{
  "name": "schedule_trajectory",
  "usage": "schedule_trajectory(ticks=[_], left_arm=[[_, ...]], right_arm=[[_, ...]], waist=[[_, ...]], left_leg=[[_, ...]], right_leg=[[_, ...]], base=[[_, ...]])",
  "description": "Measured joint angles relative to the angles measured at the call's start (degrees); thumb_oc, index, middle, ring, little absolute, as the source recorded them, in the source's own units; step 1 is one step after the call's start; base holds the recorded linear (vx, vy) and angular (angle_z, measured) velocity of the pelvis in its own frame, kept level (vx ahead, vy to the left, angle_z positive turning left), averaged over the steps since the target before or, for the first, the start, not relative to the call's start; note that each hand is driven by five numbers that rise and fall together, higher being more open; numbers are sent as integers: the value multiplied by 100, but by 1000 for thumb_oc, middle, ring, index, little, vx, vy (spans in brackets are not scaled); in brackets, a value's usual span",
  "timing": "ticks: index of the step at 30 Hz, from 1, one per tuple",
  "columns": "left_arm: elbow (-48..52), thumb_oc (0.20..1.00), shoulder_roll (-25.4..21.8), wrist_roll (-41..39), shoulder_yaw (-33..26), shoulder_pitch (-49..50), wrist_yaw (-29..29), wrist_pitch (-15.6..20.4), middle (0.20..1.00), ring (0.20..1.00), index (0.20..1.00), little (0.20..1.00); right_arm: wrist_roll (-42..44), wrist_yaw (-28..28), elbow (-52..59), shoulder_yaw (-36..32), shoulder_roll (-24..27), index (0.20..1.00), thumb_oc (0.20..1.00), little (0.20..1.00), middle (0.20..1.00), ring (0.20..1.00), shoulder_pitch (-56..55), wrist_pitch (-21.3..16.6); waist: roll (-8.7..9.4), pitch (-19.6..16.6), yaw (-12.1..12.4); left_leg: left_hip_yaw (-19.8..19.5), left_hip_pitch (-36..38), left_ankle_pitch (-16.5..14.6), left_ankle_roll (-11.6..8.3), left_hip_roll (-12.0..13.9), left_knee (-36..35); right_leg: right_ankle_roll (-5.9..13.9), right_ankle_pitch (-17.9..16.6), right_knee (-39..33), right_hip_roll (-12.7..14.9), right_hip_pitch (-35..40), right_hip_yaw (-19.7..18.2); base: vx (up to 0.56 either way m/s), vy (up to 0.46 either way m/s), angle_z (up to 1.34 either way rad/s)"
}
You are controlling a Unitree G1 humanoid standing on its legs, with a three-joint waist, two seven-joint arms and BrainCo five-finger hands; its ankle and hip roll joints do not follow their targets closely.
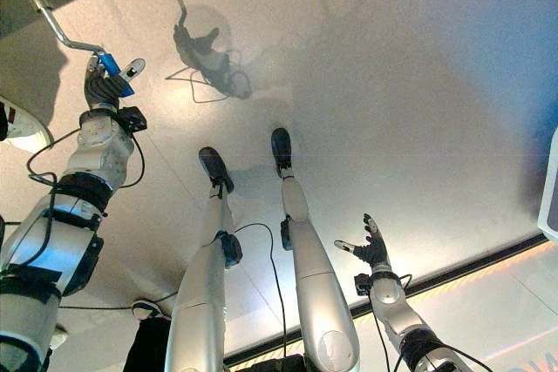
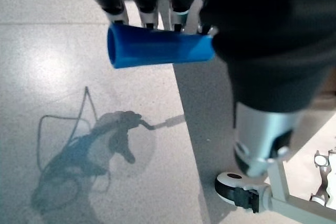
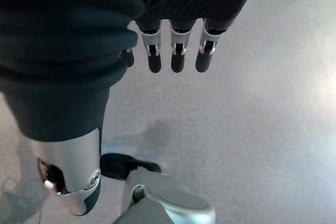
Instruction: Raise the hospital bed
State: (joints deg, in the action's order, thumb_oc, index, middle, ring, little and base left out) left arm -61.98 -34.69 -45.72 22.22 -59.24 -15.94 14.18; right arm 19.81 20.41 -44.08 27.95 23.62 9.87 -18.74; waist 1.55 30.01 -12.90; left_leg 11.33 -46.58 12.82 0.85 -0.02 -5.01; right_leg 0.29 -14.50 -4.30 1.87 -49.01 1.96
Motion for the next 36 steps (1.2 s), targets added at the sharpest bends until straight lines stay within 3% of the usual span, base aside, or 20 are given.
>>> schedule_trajectory(ticks=[8, 21, 30, 36], left_arm=[[81, 1000, 273, 8, -135, 592, 144, -20, 1000, 1000, 1000, 1000], [208, 1000, 792, 301, -636, 2337, 508, -128, 1000, 1000, 1000, 1000], [189, 1000, 1043, 446, -678, 2714, 638, -137, 1000, 1000, 1000, 1000], [-32, 1000, 1543, 525, -780, 3319, 749, -158, 1000, 1000, 1000, 1000]], right_arm=[[-13, -4, -468, -8, -29, 1000, 1000, 1000, 1000, 1000, 1, 52], [-19, -127, -1123, -263, -59, 1000, 1000, 1000, 1000, 1000, 8, 289], [-170, -208, -1429, -284, -91, 1000, 1000, 1000, 1000, 1000, 11, 334], [-243, -253, -1961, -509, -260, 1000, 1000, 1000, 1000, 1000, 57, 467]], waist=[[-3, 2, 134], [-8, 0, 324], [-18, 5, 445], [-86, 0, 512]], left_leg=[[42, 602, -4, -5, -1, -1], [42, 1740, -88, -109, 5, -5], [48, 2174, -118, -144, 5, -5], [41, 2755, -212, -230, 30, -8]], right_leg=[[0, 3, 21, 10, 570, 7], [35, 66, 6, 15, 1682, -2], [14, 81, -1, 16, 2107, -3], [-21, 164, 0, 6, 2694, -4]], base=[[-21, -10, 0], [-28, -6, -1], [0, 0, 0], [48, 4, 0]])
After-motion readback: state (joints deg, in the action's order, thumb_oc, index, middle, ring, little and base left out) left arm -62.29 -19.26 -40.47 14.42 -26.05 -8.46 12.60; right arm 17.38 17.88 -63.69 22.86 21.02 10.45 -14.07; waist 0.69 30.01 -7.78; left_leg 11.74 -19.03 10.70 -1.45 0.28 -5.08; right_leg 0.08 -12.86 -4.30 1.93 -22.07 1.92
